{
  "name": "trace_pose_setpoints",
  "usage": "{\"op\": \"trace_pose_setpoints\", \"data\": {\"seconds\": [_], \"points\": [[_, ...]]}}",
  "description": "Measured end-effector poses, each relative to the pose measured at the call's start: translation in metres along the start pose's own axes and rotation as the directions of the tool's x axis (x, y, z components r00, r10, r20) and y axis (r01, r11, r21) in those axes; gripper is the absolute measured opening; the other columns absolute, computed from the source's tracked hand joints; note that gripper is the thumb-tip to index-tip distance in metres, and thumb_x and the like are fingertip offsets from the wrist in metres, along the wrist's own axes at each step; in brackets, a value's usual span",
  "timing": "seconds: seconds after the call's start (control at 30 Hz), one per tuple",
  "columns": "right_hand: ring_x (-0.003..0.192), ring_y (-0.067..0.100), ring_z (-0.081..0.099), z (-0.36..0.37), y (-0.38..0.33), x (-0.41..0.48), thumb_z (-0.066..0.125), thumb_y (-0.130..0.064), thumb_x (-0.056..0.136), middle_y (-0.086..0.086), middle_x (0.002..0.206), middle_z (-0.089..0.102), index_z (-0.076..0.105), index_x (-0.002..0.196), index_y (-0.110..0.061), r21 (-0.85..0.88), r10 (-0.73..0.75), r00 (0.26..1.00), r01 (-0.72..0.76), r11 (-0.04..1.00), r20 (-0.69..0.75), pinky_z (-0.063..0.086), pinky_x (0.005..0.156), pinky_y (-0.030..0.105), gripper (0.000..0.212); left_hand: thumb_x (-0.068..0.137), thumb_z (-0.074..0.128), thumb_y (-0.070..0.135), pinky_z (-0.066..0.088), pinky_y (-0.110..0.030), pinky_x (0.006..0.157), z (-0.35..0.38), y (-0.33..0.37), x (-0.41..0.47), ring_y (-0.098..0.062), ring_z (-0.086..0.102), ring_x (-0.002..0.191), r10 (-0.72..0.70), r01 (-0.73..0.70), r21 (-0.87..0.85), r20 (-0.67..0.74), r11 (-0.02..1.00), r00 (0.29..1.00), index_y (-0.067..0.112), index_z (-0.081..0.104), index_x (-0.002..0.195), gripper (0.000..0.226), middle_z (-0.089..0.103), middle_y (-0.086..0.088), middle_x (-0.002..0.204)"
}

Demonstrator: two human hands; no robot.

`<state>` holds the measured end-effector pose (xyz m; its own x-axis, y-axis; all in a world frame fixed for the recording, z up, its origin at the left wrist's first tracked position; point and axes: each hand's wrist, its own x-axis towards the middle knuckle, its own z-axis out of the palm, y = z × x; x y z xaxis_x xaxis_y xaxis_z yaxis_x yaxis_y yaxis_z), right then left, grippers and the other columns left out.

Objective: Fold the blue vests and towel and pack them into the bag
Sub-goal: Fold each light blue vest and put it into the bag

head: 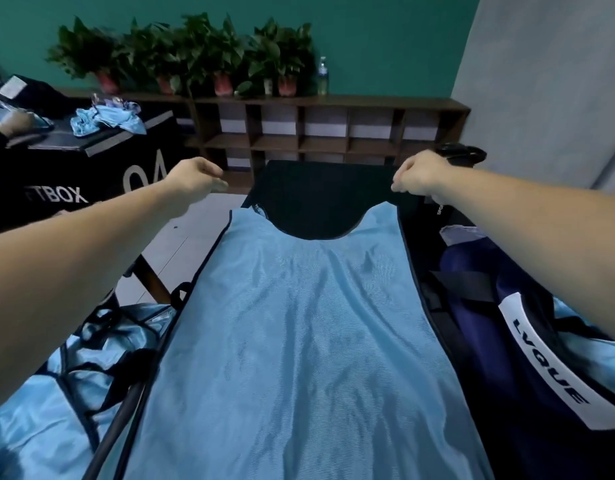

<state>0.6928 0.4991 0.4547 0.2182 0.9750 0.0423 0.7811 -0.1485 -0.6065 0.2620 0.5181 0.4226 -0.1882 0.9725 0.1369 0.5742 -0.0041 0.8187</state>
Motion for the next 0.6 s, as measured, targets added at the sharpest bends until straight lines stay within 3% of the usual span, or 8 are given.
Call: {"op": "trace_pose_setpoints", "data": {"seconds": [0.07, 0.17, 0.3, 0.4, 0.5, 0.6], "points": [[0.083, 0.024, 0.061, 0.012, 0.0, -0.007, 0.08, -0.009, 0.091, 0.011, 0.1, 0.071, 0.074, 0.096, -0.005, -0.091, 0.012, 0.991, 0.0, 0.996, 0.132, 0.051, 0.069, 0.031, 0.009, 0.087, 0.086, 0.015, 0.047, -0.027, 0.076, 0.004, -0.004, -0.006, -0.023, 0.066, 0.099, -0.007, 0.005, 0.071, 0.024, 0.997, 1.0, 0.01, 0.073, 0.11, 0.026, 0.072, -0.008, 0.106], [0.1, 0.033, 0.07, 0.032, 0.008, -0.012, 0.079, -0.016, 0.092, 0.02, 0.115, 0.071, 0.069, 0.114, -0.002, -0.207, 0.074, 0.968, -0.024, 0.978, 0.24, 0.059, 0.083, 0.04, 0.028, 0.089, 0.084, 0.017, 0.046, -0.034, 0.08, 0.013, -0.018, -0.015, -0.027, 0.061, 0.096, -0.075, 0.064, 0.173, 0.062, 0.983, 0.995, 0.009, 0.07, 0.112, 0.028, 0.069, -0.009, 0.106], [0.102, 0.033, 0.07, 0.049, 0.022, -0.026, 0.08, -0.022, 0.09, 0.022, 0.119, 0.066, 0.059, 0.12, -0.002, -0.358, 0.182, 0.939, -0.068, 0.931, 0.293, 0.063, 0.093, 0.046, 0.042, 0.095, 0.077, 0.03, 0.043, -0.035, 0.065, 0.026, -0.047, -0.037, -0.026, 0.052, 0.075, -0.214, 0.168, 0.331, 0.106, 0.928, 0.971, 0.008, 0.062, 0.11, 0.03, 0.06, -0.01, 0.101], [0.099, 0.032, 0.073, 0.055, 0.03, -0.035, 0.08, -0.031, 0.084, 0.019, 0.119, 0.069, 0.066, 0.114, -0.003, -0.481, 0.203, 0.918, -0.015, 0.876, 0.341, 0.065, 0.086, 0.043, 0.043, 0.099, 0.074, 0.033, 0.042, -0.033, 0.064, 0.033, -0.068, -0.054, -0.025, 0.054, 0.075, -0.298, 0.237, 0.305, 0.172, 0.922, 0.939, 0.003, 0.065, 0.106, 0.033, 0.062, -0.012, 0.103], [0.096, 0.033, 0.071, 0.053, 0.025, -0.05, 0.075, -0.036, 0.089, 0.017, 0.124, 0.069, 0.067, 0.121, -0.004, -0.534, 0.158, 0.923, 0.059, 0.843, 0.352, 0.061, 0.078, 0.039, 0.046, 0.097, 0.075, 0.039, 0.058, -0.041, 0.083, 0.037, -0.081, -0.072, -0.028, 0.068, 0.093, -0.283, 0.237, 0.24, 0.176, 0.941, 0.943, 0.008, 0.068, 0.113, 0.036, 0.071, -0.011, 0.108], [0.115, 0.032, 0.065, 0.048, 0.014, -0.078, 0.068, -0.042, 0.095, 0.012, 0.136, 0.064, 0.056, 0.141, -0.008, -0.611, 0.086, 0.935, 0.153, 0.777, 0.344, 0.053, 0.09, 0.037, 0.058, 0.098, 0.073, 0.042, 0.056, -0.043, 0.084, 0.033, -0.083, -0.104, -0.025, 0.066, 0.094, -0.251, 0.224, 0.182, 0.146, 0.958, 0.957, 0.017, 0.054, 0.122, 0.04, 0.066, -0.006, 0.107]]}}
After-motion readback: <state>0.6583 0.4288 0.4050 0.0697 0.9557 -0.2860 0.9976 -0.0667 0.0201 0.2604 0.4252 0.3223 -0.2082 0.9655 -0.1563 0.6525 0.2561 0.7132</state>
